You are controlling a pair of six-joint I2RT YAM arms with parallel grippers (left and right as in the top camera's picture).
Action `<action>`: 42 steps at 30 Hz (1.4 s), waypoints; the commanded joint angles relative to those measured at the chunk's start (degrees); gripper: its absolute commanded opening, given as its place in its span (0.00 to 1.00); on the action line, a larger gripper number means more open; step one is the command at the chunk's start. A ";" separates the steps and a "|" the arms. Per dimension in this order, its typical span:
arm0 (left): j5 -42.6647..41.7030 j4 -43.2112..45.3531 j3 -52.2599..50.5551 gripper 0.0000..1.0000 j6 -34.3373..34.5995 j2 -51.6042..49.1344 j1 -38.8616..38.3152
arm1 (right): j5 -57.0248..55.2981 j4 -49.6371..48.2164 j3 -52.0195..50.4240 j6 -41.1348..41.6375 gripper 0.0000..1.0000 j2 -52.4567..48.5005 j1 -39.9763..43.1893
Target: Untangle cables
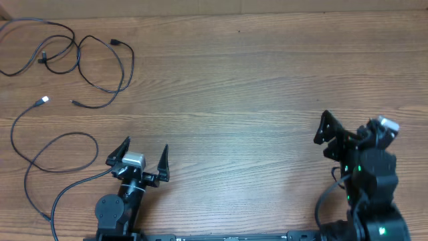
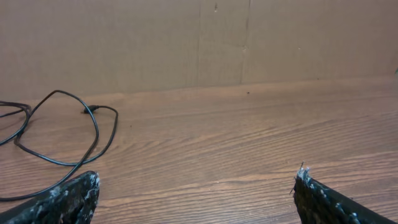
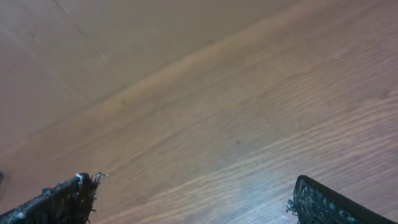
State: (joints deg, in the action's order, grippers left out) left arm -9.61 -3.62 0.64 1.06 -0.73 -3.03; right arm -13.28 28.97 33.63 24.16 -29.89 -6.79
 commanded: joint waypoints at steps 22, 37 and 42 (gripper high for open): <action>0.57 0.00 -0.37 1.00 -1.09 0.48 -0.37 | 10.36 -22.93 -30.03 -5.22 1.00 29.75 8.72; 0.57 0.00 -0.37 0.99 -1.07 0.48 -0.37 | 18.51 -24.59 -33.20 -21.16 1.00 29.75 5.07; 0.57 0.00 -0.37 1.00 -1.07 0.48 -0.37 | 18.08 -24.61 -33.20 -21.27 1.00 29.75 4.50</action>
State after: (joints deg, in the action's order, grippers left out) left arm -9.61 -3.60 0.62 1.06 -0.75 -3.03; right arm 5.34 4.56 1.06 4.05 -0.84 -1.37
